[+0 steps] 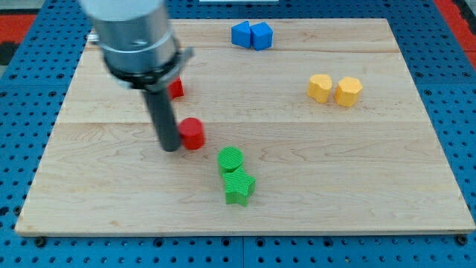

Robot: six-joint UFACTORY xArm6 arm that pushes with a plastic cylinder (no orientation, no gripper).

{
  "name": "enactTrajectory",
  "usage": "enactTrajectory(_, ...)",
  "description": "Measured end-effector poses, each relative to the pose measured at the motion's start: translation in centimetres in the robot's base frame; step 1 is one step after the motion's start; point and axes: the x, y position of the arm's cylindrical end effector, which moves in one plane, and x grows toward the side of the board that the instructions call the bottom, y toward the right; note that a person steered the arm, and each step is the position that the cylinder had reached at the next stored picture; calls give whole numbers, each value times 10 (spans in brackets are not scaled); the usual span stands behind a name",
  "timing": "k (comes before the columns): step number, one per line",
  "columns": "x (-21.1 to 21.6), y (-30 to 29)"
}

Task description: Move the red circle above the green circle

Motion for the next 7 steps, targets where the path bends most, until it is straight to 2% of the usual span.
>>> enactTrajectory(1,-7,-27)
enactTrajectory(2,-32,-17)
enactTrajectory(3,-9,36)
enactTrajectory(4,3,53)
enactTrajectory(5,-34,24)
enactTrajectory(6,-79,56)
enactTrajectory(7,-38,143)
